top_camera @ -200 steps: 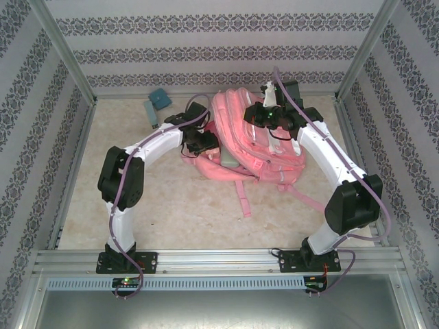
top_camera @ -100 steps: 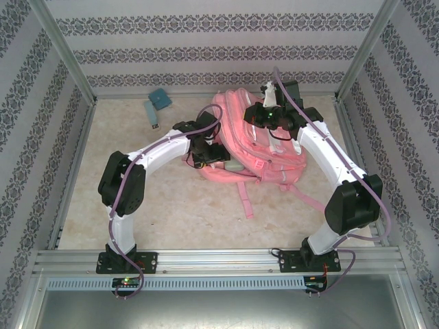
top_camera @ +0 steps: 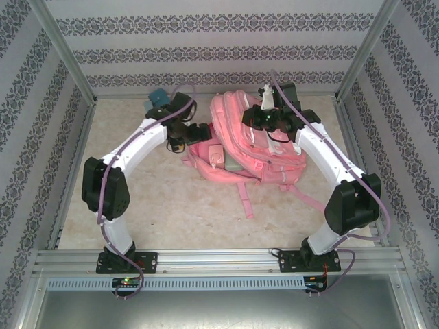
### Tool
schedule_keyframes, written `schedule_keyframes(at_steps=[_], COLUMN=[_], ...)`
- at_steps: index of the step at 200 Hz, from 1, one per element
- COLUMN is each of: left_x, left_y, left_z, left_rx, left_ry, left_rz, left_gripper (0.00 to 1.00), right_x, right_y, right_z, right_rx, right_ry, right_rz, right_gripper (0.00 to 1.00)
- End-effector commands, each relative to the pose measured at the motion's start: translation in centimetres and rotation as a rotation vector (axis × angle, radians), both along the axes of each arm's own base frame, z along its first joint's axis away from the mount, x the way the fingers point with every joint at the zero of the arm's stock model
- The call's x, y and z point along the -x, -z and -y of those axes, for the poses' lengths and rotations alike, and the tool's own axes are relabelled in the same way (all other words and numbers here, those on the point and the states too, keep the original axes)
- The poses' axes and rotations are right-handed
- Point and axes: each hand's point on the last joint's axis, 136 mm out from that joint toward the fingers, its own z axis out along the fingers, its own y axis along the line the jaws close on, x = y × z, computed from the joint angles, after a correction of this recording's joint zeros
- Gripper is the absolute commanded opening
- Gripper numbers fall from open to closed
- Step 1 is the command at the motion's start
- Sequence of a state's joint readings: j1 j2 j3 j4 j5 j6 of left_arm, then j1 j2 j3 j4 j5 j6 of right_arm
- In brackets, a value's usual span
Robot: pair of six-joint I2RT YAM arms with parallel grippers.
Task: Pack the student bag
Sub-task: Place the loose stationery in the student bag, then pick up the loose stationery from the top-left of the table.
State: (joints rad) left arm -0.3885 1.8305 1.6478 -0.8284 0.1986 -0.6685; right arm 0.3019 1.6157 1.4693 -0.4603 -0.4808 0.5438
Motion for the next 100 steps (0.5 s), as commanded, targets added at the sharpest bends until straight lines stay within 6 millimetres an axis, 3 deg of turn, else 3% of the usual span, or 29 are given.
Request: schedule_keyframes(at_steps=[1, 31, 57, 100], left_x=[-1.5, -4.9, -8.2, -12.9], left_y=[0.1, 0.4, 0.9, 2.8], left_z=[-5.0, -11.6, -15.7, -19.9], left_rx=[-0.123, -0.285, -0.332, -0.424], left_ry=[-0.072, -0.205, -0.291, -0.341], left_rz=[0.035, 0.070, 0.066, 0.062], left_gripper=[0.94, 0.92, 0.86, 0.81], right_x=[0.6, 1.5, 1.9, 2.4], right_y=[-2.2, -2.2, -2.3, -3.0], right_z=[-1.7, -3.1, -3.7, -3.8], right_rx=[-0.032, -0.034, -0.036, -0.030], right_ry=[-0.070, -0.109, -0.129, -0.146], right_rz=[0.085, 0.083, 0.078, 0.081], right_gripper=[0.00, 0.00, 0.00, 0.00])
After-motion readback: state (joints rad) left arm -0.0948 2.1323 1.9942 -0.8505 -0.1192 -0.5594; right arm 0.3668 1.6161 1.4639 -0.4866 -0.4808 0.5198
